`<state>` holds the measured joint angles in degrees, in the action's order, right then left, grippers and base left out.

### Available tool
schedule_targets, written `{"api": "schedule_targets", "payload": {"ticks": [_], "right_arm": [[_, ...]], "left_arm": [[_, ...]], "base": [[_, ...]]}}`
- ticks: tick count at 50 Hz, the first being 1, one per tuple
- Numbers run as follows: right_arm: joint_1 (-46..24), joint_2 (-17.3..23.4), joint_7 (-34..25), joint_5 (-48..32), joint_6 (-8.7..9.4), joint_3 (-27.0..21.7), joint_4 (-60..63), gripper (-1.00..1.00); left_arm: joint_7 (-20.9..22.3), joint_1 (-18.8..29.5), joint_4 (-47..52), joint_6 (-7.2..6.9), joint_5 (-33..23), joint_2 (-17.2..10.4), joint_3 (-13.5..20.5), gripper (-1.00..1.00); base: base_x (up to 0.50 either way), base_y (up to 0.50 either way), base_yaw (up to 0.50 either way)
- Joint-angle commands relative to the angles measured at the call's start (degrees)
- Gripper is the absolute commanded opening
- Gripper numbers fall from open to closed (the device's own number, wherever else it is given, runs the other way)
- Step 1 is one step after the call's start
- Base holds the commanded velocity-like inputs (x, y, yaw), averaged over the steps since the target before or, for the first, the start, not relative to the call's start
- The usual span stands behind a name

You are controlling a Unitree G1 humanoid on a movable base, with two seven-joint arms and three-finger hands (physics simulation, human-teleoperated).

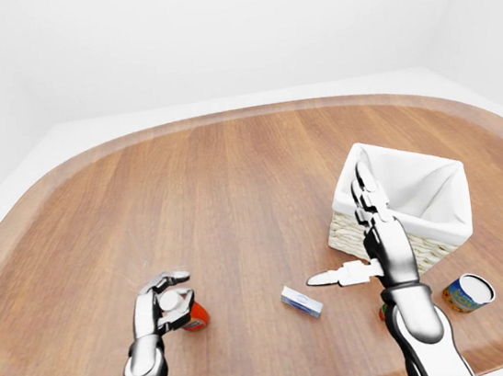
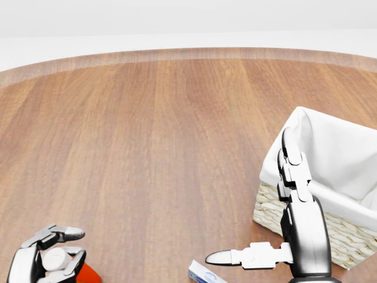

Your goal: Pick up the ketchup, and put it in the basket.

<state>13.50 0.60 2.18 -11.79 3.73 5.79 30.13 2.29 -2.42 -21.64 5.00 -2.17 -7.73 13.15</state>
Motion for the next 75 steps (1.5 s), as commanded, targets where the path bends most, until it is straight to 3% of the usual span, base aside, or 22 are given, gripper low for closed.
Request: {"api": "schedule_targets", "payload": {"ticks": [1, 19, 30, 43, 52, 54, 57, 75], "right_arm": [[0.2, 0.0, -0.1, 0.0, 0.02, 0.1, 0.3, 1.00], [0.3, 0.1, -0.1, 0.0, -0.01, 0.2, 0.4, 1.00], [0.2, 0.1, -0.1, 0.0, -0.26, 0.0, 0.1, 1.00], [0.2, 0.0, -0.3, 0.1, -0.10, -0.2, 0.3, 1.00], [0.2, 0.0, -0.4, 0.2, -0.06, -0.4, 0.5, 1.00], [0.1, 0.0, -0.2, 0.0, -0.64, -0.1, -0.4, 1.00], [0.2, 0.0, -0.2, 0.0, -0.55, 0.2, -0.2, 1.00], [0.2, 0.1, -0.1, 0.0, -0.44, 0.1, -0.1, 1.00]], "left_arm": [[0.8, -0.2, -0.2, 0.00, 1.5, 0.2, -0.2, -0.93], [0.5, 0.0, -0.8, 0.00, 1.2, 0.0, -0.5, -0.91], [2.4, -3.1, 19.8, 0.00, -1.2, 3.1, -2.1, -0.92], [3.3, -2.5, 33.0, 0.00, -3.8, 5.0, -5.6, -0.93], [3.4, -1.4, 41.4, -6.26, -4.7, 6.0, -8.8, -0.92], [3.4, -1.1, 44.0, -8.35, -5.0, 6.3, -9.9, -0.93], [3.1, -0.3, 46.0, -10.00, -5.1, 6.7, -11.1, -0.92], [2.4, 3.6, 55.9, -10.00, -9.1, 8.6, -20.5, -0.93]], "base": [[0.00, 0.00, 0.00], [0.00, 0.00, 0.00], [0.00, 0.00, 0.00], [0.00, 0.00, 0.00], [0.00, 0.00, 0.00], [0.00, 0.00, 0.00], [0.00, 0.00, 0.00], [0.00, 0.00, 0.00]]}}
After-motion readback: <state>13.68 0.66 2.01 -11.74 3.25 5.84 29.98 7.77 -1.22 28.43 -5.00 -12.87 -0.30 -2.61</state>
